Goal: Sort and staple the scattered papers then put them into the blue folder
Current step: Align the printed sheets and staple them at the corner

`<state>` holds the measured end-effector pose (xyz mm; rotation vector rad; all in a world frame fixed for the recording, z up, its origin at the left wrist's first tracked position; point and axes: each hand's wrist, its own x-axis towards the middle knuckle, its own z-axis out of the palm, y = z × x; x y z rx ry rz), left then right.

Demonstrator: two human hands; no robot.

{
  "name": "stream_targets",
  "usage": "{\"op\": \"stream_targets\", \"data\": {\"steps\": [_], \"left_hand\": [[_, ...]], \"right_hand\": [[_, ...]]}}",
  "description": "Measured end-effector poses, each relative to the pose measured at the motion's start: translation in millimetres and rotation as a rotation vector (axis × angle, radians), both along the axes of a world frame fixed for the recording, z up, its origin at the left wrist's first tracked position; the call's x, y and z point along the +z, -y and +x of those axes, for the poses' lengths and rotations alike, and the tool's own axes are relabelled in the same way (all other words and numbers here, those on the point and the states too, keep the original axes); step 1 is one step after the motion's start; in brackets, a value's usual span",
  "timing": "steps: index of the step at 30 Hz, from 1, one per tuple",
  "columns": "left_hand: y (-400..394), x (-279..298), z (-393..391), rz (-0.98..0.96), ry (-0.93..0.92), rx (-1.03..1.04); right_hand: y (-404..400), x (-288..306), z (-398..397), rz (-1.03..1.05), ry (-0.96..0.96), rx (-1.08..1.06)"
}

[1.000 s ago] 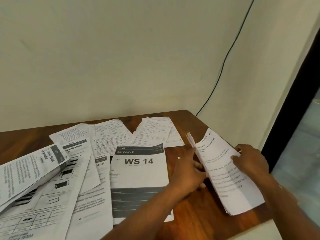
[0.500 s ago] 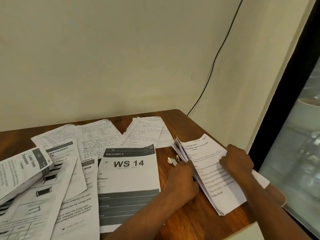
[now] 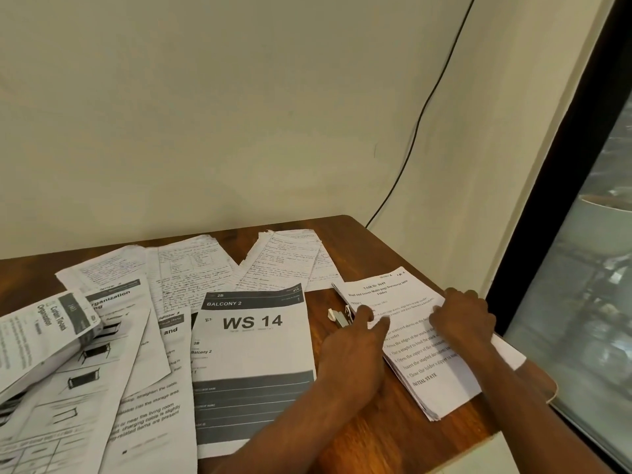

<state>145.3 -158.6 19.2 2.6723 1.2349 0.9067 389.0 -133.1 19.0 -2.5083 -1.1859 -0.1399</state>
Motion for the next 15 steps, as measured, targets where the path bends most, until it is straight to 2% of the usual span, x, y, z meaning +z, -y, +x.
{"op": "stream_targets", "data": {"steps": [5, 11, 15], "left_hand": [[-4, -12, -3, 0.003, -0.057, -0.075], [-2, -13, -3, 0.111, -0.173, -0.041], [-2, -10, -4, 0.081, -0.148, -0.028]], "right_hand": [[3, 1, -6, -0.036, 0.027, -0.008], [4, -5, -14, -0.043, 0.096, -0.027], [3, -7, -19, -0.068, 0.128, -0.038]]}}
